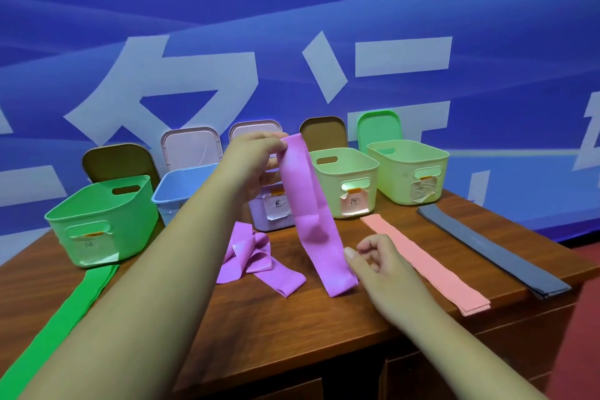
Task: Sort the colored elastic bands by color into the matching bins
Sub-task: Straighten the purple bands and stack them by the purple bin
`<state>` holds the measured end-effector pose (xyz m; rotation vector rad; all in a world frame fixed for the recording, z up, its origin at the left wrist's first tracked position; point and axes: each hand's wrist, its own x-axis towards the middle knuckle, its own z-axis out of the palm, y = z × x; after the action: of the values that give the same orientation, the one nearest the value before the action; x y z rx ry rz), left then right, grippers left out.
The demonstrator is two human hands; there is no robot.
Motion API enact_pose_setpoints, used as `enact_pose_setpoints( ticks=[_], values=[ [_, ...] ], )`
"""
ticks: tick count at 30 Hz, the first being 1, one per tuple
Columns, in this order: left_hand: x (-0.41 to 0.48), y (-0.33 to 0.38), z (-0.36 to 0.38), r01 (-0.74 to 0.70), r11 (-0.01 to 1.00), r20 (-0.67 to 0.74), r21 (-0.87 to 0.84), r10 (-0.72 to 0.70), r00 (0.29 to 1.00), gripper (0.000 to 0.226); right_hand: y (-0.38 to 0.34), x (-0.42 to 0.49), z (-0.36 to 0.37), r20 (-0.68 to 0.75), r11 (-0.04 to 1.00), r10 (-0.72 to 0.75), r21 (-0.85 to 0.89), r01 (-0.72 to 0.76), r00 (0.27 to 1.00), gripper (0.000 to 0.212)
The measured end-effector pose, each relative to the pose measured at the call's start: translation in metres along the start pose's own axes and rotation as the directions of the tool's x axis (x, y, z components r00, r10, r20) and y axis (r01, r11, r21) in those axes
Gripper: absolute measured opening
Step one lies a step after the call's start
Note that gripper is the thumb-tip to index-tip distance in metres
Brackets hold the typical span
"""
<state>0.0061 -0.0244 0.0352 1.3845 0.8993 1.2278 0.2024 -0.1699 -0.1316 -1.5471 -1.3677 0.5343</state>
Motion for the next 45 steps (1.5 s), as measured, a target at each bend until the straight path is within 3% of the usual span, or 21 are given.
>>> enact_pose_setpoints(
  ticks=[7,13,17,23,27,36,40,45],
  values=[
    [-0.001,0.011,0.000,-0.044,0.998,0.064,0.055,0.040,0.997,0.021,-0.002,0.011,0.009,0.110,0.998,-0.049,-0.033,0.053,0.993,0.019],
    [-0.003,0.023,0.003,-0.081,0.993,0.096,0.088,0.073,0.993,0.015,0.000,0.028,0.017,0.190,0.999,0.032,0.025,-0.037,0.981,0.030],
    [-0.002,0.028,0.002,-0.078,0.993,0.093,0.088,0.069,0.993,0.012,-0.001,0.031,0.023,0.264,0.968,0.065,0.218,-0.125,0.962,0.019],
    [0.002,0.028,0.002,-0.058,0.997,0.050,0.046,0.055,0.997,0.013,-0.016,0.019,0.021,0.312,0.923,0.005,0.364,-0.124,0.950,0.023],
    [0.001,0.030,0.005,-0.036,0.998,0.031,0.057,0.035,0.999,0.017,-0.020,0.015,0.019,0.309,0.946,0.019,0.302,-0.117,0.951,0.021],
    [0.001,0.033,-0.006,-0.033,0.956,-0.076,0.292,0.058,0.995,0.015,-0.024,0.009,0.011,0.321,0.971,0.071,0.195,-0.139,0.945,0.020],
    [0.008,0.020,-0.009,-0.072,0.929,-0.076,0.363,0.106,0.991,0.026,-0.026,0.004,0.008,0.328,0.976,0.084,0.161,-0.143,0.941,0.022],
    [0.014,-0.002,-0.007,-0.052,0.902,-0.042,0.429,0.077,0.996,0.025,-0.028,-0.001,0.005,0.282,0.963,0.205,0.114,-0.245,0.937,0.033]
  ],
)
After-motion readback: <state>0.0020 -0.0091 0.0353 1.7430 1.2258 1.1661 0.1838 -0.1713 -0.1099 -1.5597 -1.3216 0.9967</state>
